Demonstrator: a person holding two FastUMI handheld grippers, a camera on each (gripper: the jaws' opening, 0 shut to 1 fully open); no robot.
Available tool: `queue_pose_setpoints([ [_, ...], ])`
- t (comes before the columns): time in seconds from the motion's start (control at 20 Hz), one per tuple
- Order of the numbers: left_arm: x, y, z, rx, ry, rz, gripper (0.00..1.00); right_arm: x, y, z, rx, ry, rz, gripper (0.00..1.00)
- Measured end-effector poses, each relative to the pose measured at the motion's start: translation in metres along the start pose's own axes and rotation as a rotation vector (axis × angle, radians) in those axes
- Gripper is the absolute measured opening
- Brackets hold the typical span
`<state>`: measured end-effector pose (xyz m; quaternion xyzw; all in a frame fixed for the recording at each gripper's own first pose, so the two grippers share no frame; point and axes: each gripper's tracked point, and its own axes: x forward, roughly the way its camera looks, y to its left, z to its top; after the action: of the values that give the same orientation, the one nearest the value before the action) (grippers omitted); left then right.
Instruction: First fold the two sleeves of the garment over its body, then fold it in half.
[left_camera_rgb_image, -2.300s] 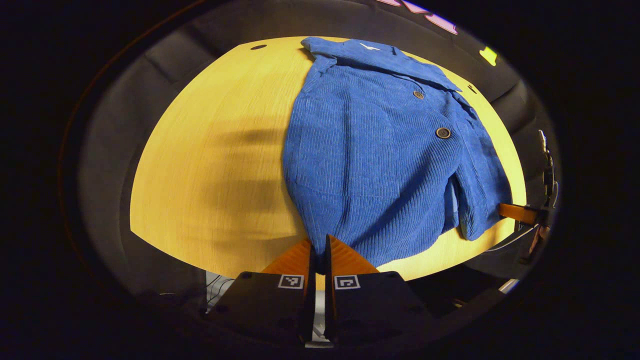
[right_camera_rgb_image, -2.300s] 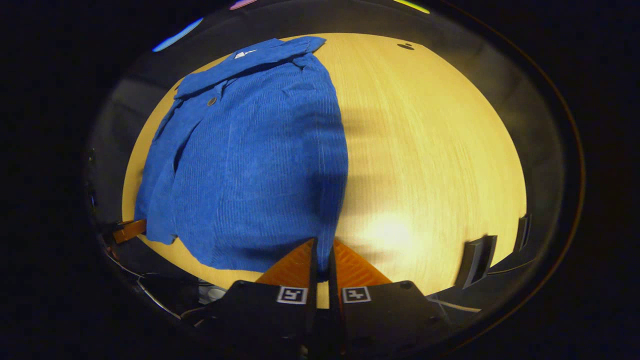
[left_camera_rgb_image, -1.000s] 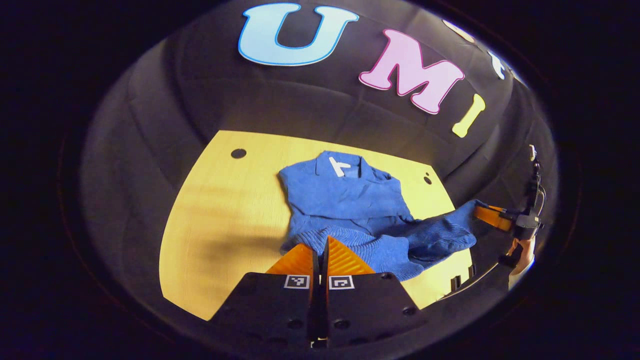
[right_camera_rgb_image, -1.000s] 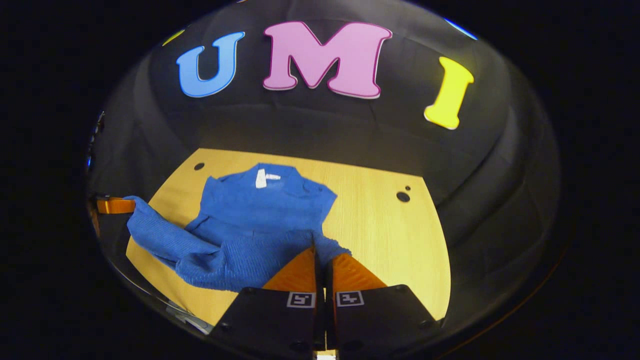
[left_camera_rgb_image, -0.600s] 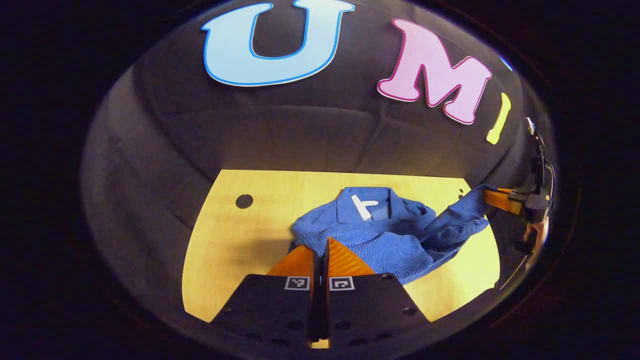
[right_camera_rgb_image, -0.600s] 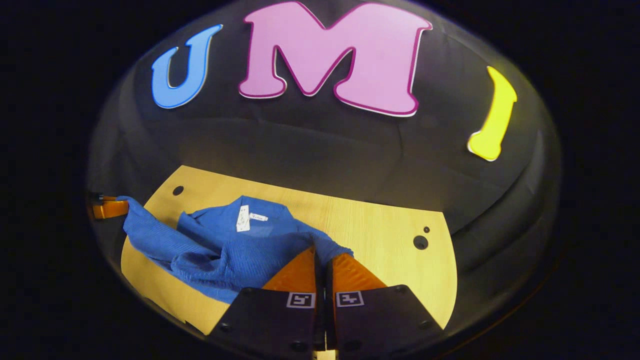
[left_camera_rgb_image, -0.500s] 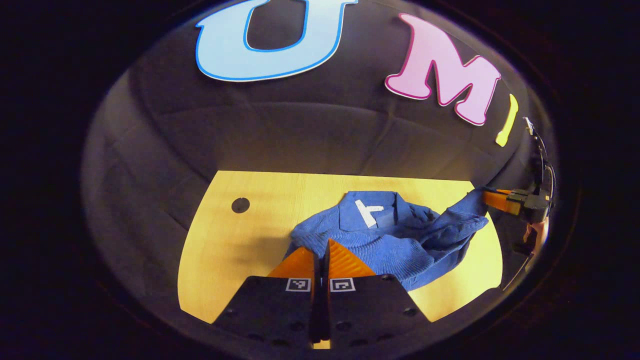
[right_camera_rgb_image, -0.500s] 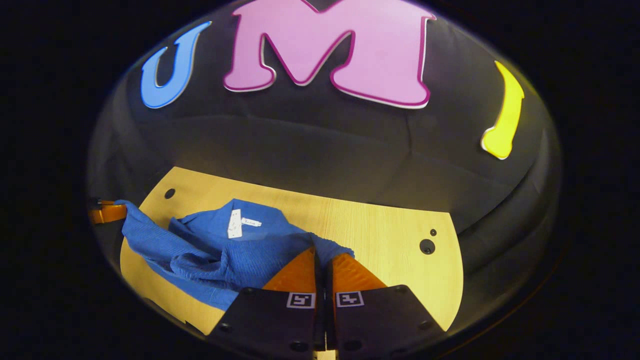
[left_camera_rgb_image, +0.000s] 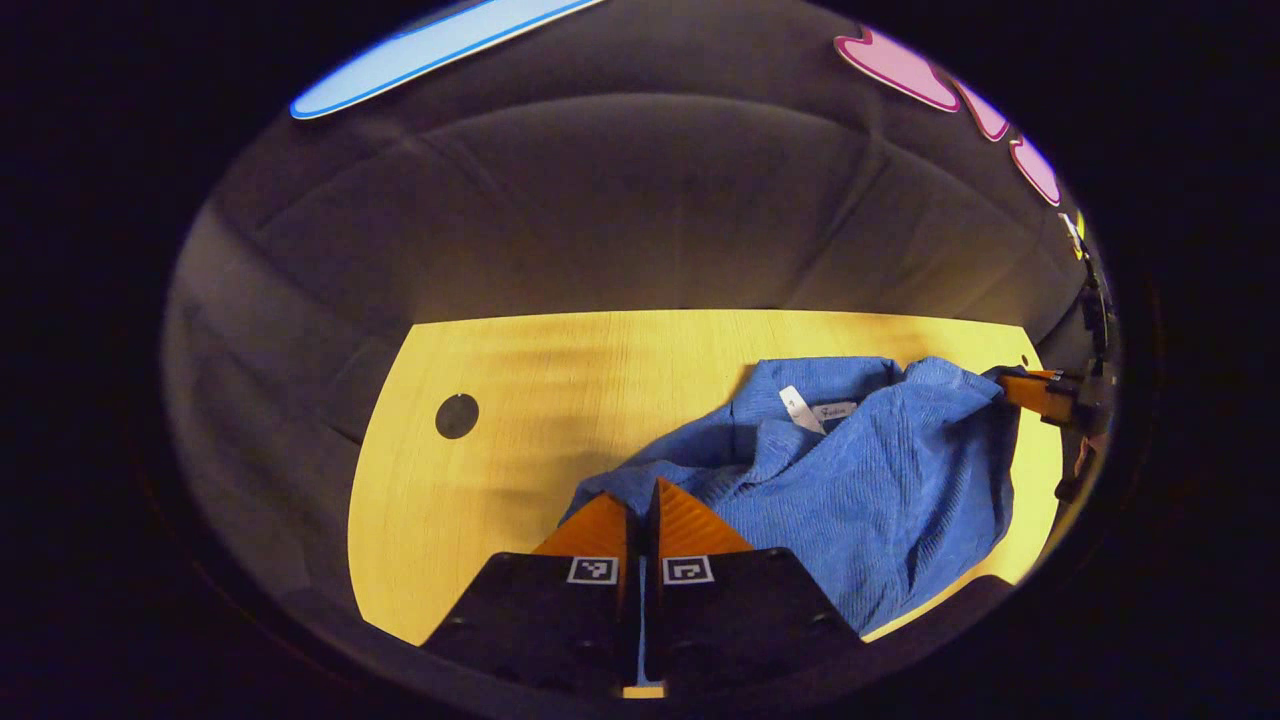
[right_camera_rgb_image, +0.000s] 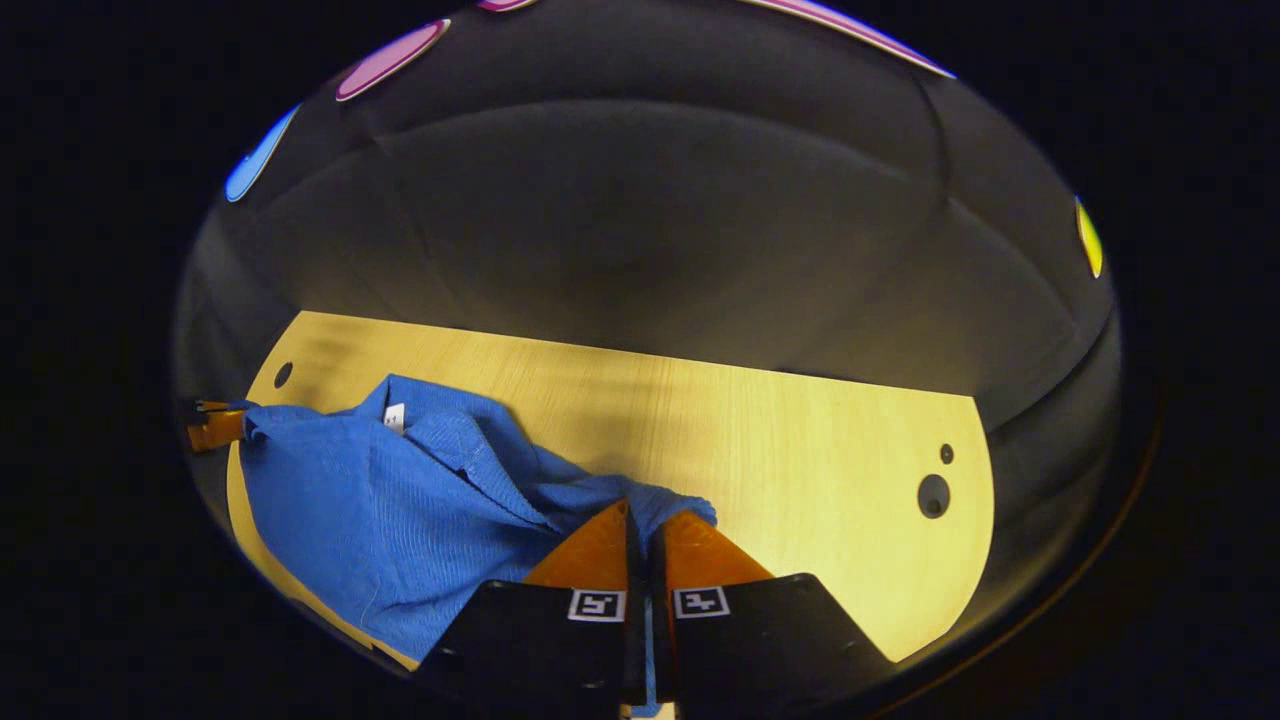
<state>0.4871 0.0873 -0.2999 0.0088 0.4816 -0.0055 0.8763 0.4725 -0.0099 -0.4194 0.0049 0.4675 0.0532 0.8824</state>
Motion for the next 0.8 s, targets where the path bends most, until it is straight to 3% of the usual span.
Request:
queue_pose_setpoints([
  [0.05,0.006,0.002,-0.002,0.003,0.012,0.006,0.02,0.006,-0.003,-0.002,0.005,0.003,-0.008,0.07],
  [0.1,0.011,0.0,-0.006,0.003,0.043,0.002,0.05,0.01,-0.008,-0.004,0.013,0.006,-0.018,0.15],
  [0.15,0.019,0.005,-0.014,0.009,0.08,0.04,0.18,0.015,-0.012,-0.003,0.013,0.0,-0.022,0.14],
  [0.25,0.016,0.002,-0.009,-0.008,0.041,0.068,0.48,0.011,-0.013,-0.002,-0.027,-0.013,-0.039,0.5],
  [0.3,0.009,0.002,0.006,-0.033,-0.027,0.061,0.55,0.006,-0.012,0.001,-0.065,-0.032,-0.039,0.67],
  [0.35,0.005,-0.004,0.018,-0.055,-0.093,0.051,0.63,0.0,-0.008,0.008,-0.113,-0.065,-0.041,0.76],
  [0.4,-0.004,-0.009,0.029,-0.059,-0.139,0.051,0.69,-0.006,-0.002,0.015,-0.149,-0.098,-0.032,0.91],
  [0.5,-0.02,-0.004,0.047,-0.029,-0.221,0.129,0.83,-0.025,0.013,0.026,-0.181,-0.141,-0.016,0.99],
  [0.8,-0.08,-0.028,0.067,-0.055,-0.375,0.038,0.86,-0.106,0.039,0.052,-0.198,-0.269,-0.016,1.0],
])
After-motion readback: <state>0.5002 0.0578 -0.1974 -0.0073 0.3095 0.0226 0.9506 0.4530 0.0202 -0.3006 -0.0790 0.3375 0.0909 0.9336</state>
